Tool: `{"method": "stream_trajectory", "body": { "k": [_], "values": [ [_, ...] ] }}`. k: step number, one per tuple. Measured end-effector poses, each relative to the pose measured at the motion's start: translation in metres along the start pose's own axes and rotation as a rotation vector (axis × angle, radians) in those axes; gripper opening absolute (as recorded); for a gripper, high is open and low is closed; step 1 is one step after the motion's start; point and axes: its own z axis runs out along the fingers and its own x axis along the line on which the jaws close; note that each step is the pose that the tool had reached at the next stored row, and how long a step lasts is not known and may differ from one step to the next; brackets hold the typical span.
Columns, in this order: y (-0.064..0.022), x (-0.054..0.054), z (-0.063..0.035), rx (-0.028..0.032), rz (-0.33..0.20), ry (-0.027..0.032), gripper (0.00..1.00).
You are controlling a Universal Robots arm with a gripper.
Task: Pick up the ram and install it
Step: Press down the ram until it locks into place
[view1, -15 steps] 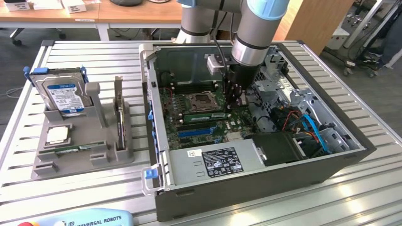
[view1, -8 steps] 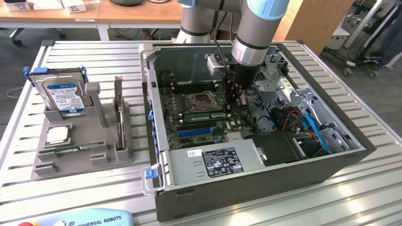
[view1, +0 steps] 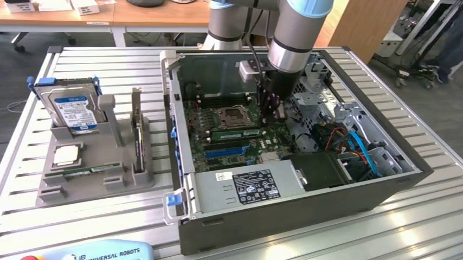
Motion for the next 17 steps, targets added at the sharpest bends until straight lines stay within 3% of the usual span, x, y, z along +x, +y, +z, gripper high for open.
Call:
{"method": "stream_trajectory", "body": {
  "k": [14,17],
  "values": [
    [0.0002,0.0000,-0.0022,-0.0001,0.000,-0.0001,0.10],
    [0.0064,0.0001,-0.0020,0.0001,0.000,-0.0001,0.10]
  ]
}}
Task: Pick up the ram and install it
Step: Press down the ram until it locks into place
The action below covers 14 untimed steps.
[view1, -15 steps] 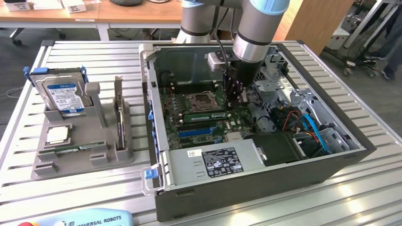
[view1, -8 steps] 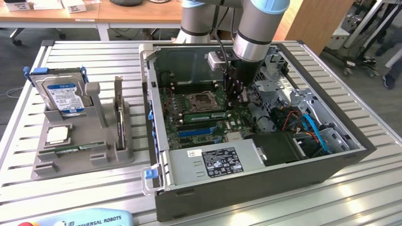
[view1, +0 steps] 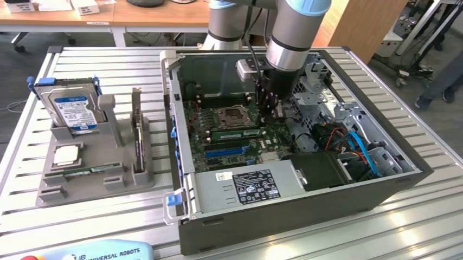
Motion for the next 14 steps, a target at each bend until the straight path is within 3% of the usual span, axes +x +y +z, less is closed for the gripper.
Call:
{"method": "stream_trajectory", "body": {
  "k": [14],
  "values": [
    [0.0487,0.000,0.0019,0.0061,0.002,0.0000,0.10]
  ]
}}
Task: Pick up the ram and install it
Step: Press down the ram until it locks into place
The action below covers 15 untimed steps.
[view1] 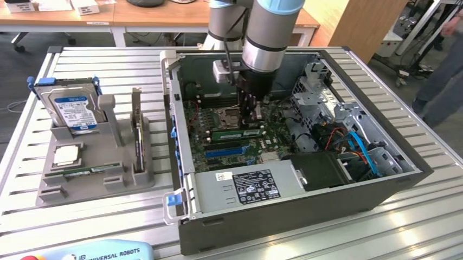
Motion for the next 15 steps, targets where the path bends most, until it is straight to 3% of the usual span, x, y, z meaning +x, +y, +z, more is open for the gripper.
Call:
{"method": "stream_trajectory", "body": {
  "k": [8,15],
  "values": [
    [0.0209,0.000,0.0006,0.0066,0.002,-0.0001,0.10],
    [0.0329,0.000,0.0010,0.0118,0.003,-0.0001,0.10]
  ]
}}
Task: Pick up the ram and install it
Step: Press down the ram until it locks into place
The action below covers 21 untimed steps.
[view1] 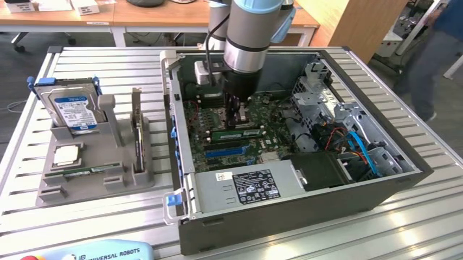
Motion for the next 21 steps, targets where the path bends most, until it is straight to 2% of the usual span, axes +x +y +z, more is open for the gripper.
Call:
{"method": "stream_trajectory", "body": {
  "k": [21],
  "values": [
    [0.0006,0.0000,0.0036,0.0033,0.000,0.0001,0.10]
  ]
}}
